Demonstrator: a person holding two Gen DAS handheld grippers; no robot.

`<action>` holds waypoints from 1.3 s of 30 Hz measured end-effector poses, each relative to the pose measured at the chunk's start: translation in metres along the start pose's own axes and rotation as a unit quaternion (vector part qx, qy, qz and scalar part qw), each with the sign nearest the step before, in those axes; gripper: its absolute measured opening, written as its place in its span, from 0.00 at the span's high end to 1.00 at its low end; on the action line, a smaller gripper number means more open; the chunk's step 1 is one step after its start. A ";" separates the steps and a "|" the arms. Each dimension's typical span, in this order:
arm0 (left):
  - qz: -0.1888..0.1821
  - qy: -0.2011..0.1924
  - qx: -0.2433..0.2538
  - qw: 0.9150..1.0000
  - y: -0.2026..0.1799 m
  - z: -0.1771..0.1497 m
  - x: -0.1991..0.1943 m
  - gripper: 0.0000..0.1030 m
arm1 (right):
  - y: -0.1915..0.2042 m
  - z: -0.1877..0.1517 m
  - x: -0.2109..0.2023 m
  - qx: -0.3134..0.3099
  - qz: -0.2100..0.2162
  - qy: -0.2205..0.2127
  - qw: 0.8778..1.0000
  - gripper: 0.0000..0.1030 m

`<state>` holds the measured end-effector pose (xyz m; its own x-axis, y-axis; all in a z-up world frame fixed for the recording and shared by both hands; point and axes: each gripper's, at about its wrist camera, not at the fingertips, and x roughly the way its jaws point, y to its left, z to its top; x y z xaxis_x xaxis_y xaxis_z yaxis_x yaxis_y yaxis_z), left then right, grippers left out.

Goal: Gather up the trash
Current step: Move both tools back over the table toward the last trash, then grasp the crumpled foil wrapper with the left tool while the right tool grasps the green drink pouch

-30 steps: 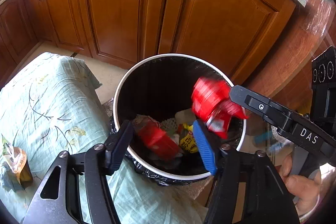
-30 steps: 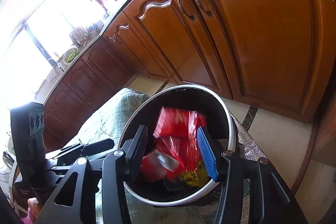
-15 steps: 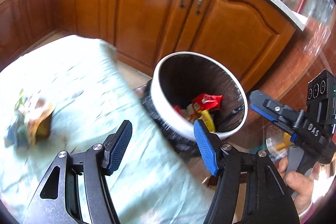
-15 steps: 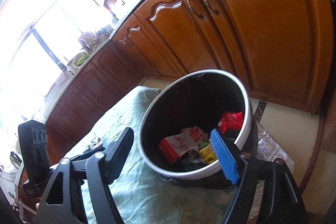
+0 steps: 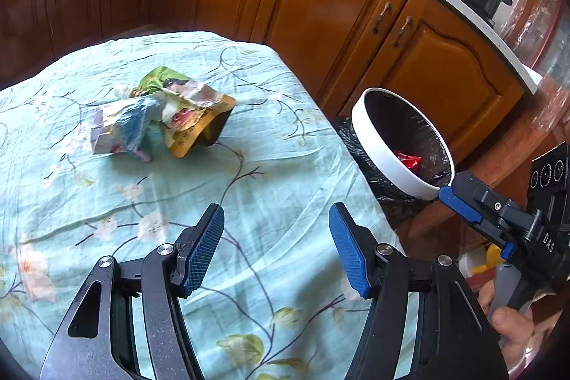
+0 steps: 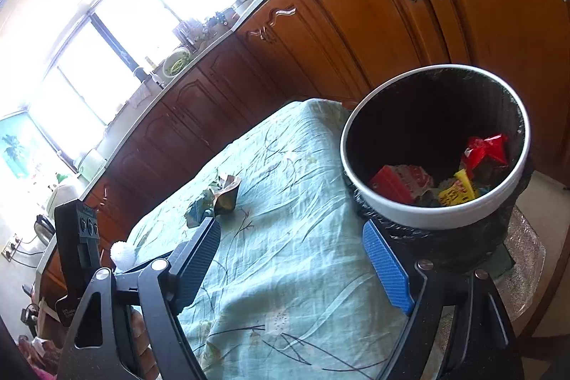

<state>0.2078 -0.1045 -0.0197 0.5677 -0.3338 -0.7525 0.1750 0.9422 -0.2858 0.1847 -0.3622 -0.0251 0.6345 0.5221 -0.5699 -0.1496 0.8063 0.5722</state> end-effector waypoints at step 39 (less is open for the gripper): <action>0.086 -0.003 -0.049 0.995 0.101 0.041 -0.010 0.33 | 0.078 0.034 0.145 -0.077 0.059 0.125 0.987 0.13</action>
<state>0.2525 -0.0043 -0.0168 0.5867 -0.1665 -0.7925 -0.0048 0.9779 -0.2090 0.2909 -0.2336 -0.0429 0.4018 0.6517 -0.6433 -0.3368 0.7584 0.5580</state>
